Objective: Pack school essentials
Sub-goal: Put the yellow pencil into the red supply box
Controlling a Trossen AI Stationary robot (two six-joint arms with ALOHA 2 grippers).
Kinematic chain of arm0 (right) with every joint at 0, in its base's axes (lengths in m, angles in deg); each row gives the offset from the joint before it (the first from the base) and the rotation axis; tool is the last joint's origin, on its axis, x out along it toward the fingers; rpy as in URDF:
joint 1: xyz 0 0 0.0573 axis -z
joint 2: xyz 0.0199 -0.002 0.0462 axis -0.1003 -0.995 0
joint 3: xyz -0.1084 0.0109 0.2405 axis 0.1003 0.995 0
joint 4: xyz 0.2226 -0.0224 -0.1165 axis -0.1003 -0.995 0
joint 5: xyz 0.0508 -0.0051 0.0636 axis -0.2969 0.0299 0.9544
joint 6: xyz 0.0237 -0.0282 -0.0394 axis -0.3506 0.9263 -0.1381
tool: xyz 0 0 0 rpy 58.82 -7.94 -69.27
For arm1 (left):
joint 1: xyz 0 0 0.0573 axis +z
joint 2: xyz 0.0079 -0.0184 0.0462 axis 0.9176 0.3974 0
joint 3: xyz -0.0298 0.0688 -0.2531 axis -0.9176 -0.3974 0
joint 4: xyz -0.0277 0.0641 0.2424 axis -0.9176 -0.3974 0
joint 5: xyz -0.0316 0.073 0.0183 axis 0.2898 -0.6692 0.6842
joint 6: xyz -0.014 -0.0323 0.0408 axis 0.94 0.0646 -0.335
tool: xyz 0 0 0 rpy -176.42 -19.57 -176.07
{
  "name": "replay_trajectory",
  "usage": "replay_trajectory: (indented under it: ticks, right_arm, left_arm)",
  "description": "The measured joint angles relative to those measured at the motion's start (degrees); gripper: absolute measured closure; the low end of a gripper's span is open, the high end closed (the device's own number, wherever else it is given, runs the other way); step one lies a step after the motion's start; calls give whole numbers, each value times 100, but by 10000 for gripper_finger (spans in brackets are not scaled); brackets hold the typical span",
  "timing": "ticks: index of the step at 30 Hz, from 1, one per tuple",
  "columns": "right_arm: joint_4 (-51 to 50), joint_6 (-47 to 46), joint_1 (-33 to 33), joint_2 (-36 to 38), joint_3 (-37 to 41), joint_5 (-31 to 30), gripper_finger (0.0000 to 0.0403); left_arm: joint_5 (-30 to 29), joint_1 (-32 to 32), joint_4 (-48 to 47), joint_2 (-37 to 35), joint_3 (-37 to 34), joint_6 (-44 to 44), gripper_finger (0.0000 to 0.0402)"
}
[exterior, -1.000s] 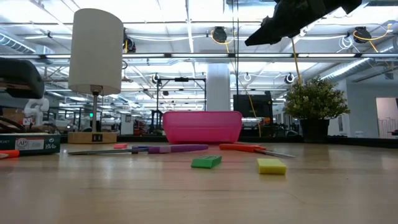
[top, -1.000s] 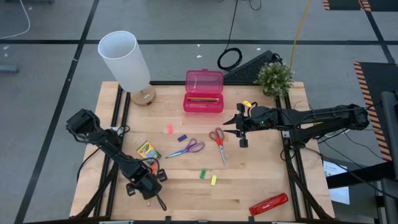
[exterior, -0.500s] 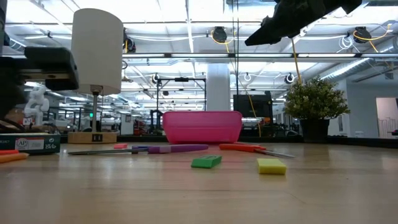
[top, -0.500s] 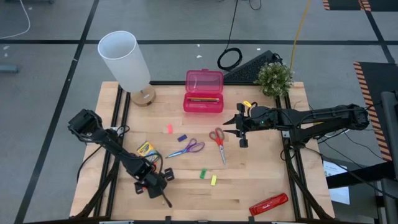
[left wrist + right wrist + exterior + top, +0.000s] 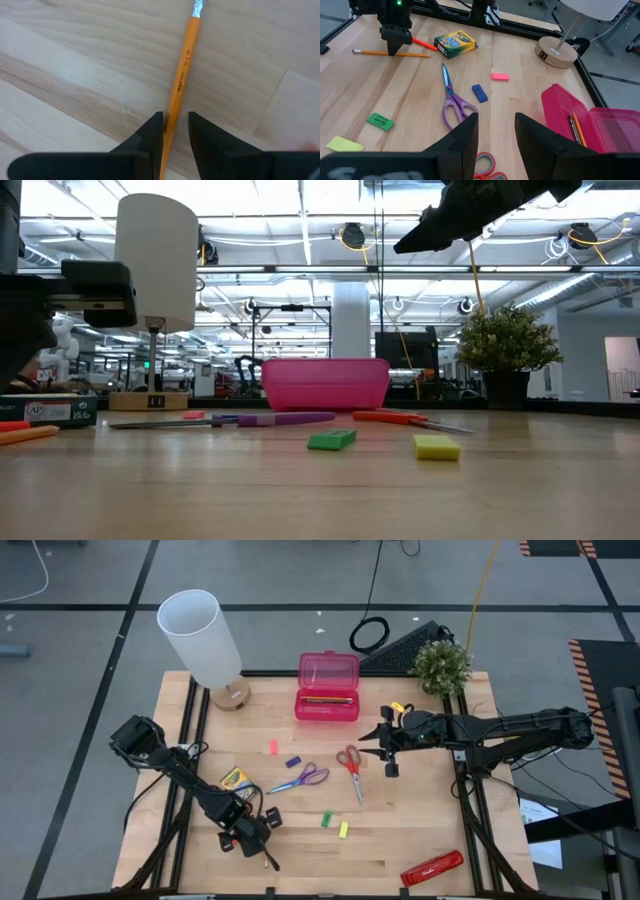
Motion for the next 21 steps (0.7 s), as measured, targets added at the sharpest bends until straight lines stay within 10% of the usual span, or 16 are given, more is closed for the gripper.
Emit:
replay_trajectory:
  ticks: [12,21]
  right_arm:
    - [1,1,0,0,0,1,280]
    - [-3,3,0,0,0,2,280]
  left_arm:
    - [83,128,9,0,-2,88,390]
    - [-72,136,282,11,-13,333,378]
